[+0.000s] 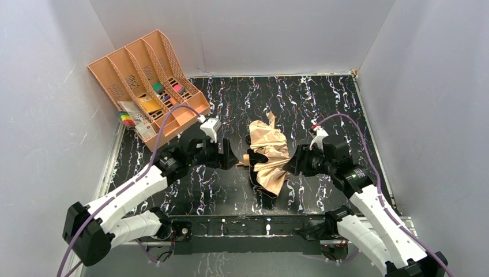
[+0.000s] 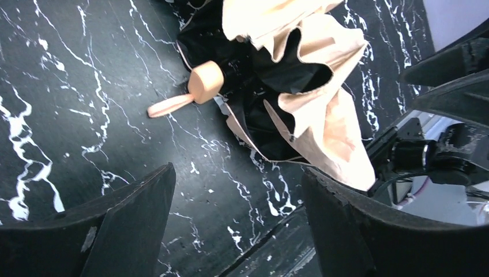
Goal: Put away the umbrella
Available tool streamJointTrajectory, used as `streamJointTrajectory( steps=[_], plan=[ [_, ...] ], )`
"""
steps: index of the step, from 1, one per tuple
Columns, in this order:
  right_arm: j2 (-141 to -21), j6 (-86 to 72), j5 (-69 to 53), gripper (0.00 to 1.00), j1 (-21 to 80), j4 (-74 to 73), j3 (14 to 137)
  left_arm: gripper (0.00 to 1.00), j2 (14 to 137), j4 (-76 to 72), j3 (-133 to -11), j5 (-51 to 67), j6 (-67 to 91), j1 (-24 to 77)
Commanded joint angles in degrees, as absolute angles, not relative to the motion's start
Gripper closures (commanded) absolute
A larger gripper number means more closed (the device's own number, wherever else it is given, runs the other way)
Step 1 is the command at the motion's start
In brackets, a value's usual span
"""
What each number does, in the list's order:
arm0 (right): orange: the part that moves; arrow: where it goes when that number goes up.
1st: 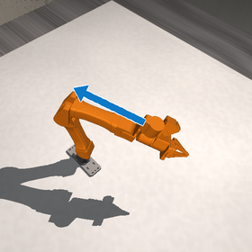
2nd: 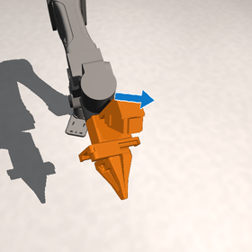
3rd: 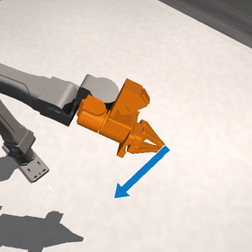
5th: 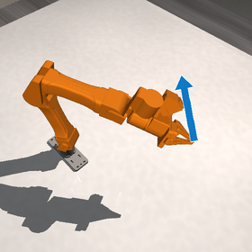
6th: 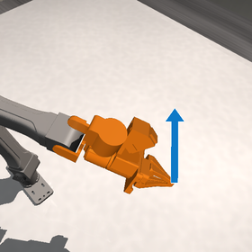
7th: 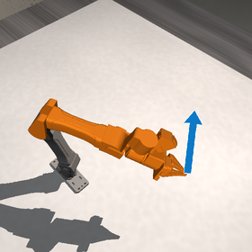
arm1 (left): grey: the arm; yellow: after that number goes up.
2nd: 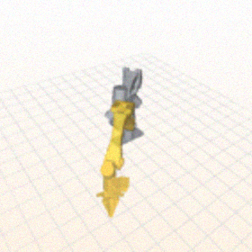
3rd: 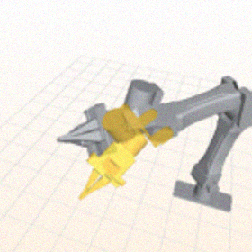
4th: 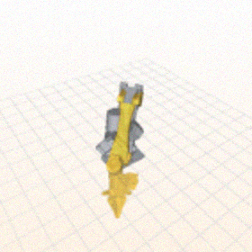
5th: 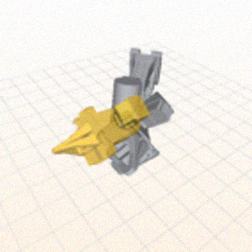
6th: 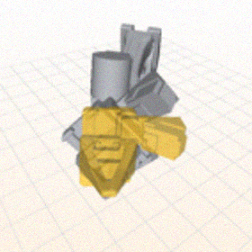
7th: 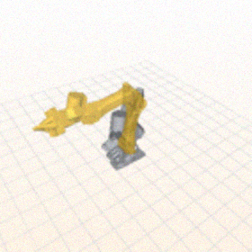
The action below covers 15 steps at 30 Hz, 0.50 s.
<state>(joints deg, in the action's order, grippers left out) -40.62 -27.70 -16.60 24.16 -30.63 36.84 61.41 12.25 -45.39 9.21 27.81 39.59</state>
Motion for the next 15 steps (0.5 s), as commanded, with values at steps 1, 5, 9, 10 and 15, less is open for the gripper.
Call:
streamJointTrajectory(
  steps=[1, 5, 9, 10, 15],
  plan=[
    [-41.05, -22.83, -16.65, 0.36, 29.1, -27.5, 40.39, 0.18, 56.78, 9.19, -41.8, 4.85, 33.69, 40.87],
    [-43.51, -20.14, -8.86, 0.32, 37.86, -28.36, 42.88, 0.03, 54.43, 8.95, -41.46, -0.78, 35.56, 40.87],
    [-46.91, -18.94, 5.92, 0.28, 52.69, -30.37, 45.95, 0.02, 53.81, 10.96, -43.44, -5.56, 35.34, 40.79],
    [-47.9, -18.9, 9.39, 0.27, 56.24, -30.86, 46.71, 0.02, 53.65, 11.35, -43.88, -6.81, 35.5, 40.78],
    [-55.33, -20.85, 23.6, 0.23, 71.1, -35.16, 50.26, 0.02, 52.91, 12.38, -44.94, -9.59, 35.85, 40.62]
  ],
)
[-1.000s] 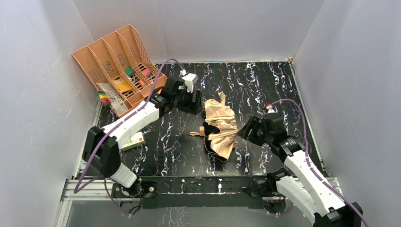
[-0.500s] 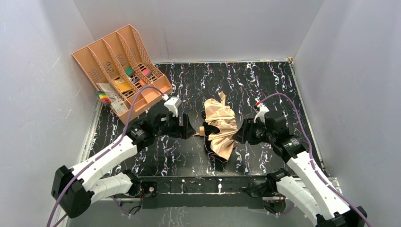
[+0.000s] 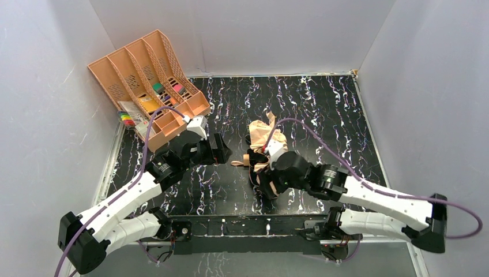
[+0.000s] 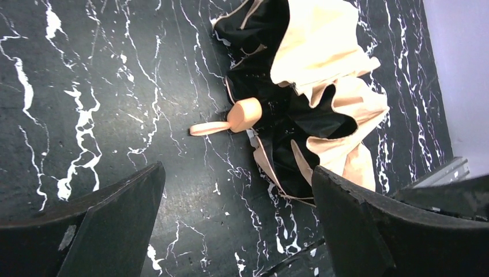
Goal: Put away the umbrella
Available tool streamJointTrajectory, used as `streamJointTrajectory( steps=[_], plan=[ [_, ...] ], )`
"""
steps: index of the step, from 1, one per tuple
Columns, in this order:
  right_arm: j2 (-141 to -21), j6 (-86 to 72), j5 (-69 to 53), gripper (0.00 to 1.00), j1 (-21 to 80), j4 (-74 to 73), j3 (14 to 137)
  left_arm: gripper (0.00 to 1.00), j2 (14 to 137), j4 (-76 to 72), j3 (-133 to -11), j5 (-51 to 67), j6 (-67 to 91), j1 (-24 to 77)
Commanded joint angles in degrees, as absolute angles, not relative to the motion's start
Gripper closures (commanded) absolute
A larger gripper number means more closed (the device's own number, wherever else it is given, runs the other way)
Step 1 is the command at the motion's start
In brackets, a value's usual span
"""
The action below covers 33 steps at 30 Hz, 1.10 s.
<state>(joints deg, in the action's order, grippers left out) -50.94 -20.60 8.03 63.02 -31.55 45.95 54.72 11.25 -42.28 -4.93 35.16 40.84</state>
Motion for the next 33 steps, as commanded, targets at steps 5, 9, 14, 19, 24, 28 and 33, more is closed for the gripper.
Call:
streamJointTrajectory(
  steps=[5, 9, 14, 19, 24, 28, 33],
  plan=[
    [-60.56, -30.26, 34.83, 0.22, 78.47, -42.91, 51.95, 0.02, 51.5, 11.82, -43.92, -9.49, 36.45, 40.65],
    [-62.23, -33.04, 35.83, 0.21, 79.19, -43.95, 51.06, 0.02, 49.76, 10.48, -42.45, -8.92, 36.56, 40.61],
    [-65.4, -36.66, 35.97, 0.23, 79.58, -43.77, 49.69, 0.02, 49.7, 11.38, -42.27, -8.9, 36.31, 40.61],
    [-65.76, -37.99, 36.84, 0.32, 79.62, -43.69, 48.91, 0.02, 49.44, 11.09, -41.59, -8.17, 36.21, 40.59],
    [-65.4, -37.92, 36.06, 0.6, 79.63, -43.35, 48.84, 0.02, 50.79, 10.67, -41.66, -6.86, 36.08, 40.59],
    [-64.61, -37.32, 36.86, 0.81, 79.63, -42.92, 51.71, 0.03, 50.77, 9.66, -41.16, -6.72, 36.02, 40.61],
    [-65.43, -32.26, 38.46, 1.0, 76.9, -41.82, 57.7, 0.02, 51.09, 9.14, -41.11, -5.83, 34.93, 40.58]
  ],
)
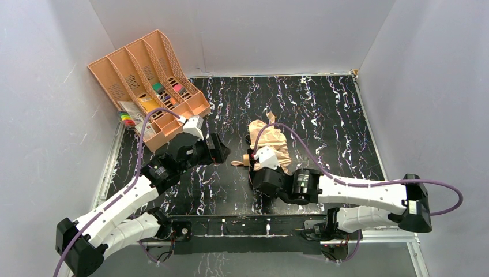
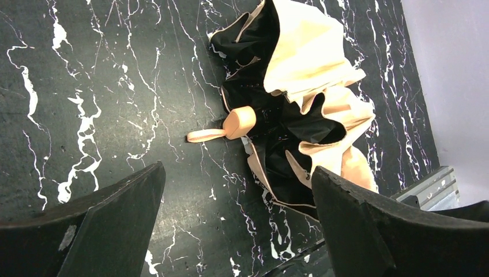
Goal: Put away the umbrella
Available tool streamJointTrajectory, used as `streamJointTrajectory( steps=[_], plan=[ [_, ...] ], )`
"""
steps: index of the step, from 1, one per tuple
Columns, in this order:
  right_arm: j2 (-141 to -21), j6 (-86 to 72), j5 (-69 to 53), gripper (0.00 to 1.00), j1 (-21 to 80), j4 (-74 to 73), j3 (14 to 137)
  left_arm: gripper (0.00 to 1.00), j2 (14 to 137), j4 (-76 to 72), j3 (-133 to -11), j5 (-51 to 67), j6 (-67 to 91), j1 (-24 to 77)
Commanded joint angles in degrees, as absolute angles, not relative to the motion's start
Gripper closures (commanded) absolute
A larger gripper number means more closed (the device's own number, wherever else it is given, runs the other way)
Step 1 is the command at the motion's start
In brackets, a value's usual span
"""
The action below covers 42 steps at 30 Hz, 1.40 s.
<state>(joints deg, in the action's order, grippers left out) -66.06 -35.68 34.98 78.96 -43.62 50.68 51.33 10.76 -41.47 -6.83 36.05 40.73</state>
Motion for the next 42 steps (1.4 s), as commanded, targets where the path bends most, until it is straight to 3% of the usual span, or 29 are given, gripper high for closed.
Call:
streamJointTrajectory(
  steps=[1, 10, 22, 42],
  plan=[
    [-65.9, -30.86, 38.03, 1.0, 75.4, -41.8, 59.23, 0.02, 51.27, 9.06, -41.28, -5.08, 34.45, 40.6],
    [-75.35, -18.12, 21.17, 1.0, 52.74, -33.61, 67.8, 0.02, 50.8, 9.18, -41.07, -2.23, 31.79, 40.61],
    [-95.07, -11.68, 1.58, 1.0, 34.02, -26.95, 77.83, 0.02, 53.93, 9.5, -41.79, 5.84, 29.41, 40.61],
    [-118.97, -14.25, -6.18, 1.0, 24.72, -28.21, 82.74, 0.02, 65.4, 3.99, -44.84, 13.14, 26.06, 42.9]
  ],
)
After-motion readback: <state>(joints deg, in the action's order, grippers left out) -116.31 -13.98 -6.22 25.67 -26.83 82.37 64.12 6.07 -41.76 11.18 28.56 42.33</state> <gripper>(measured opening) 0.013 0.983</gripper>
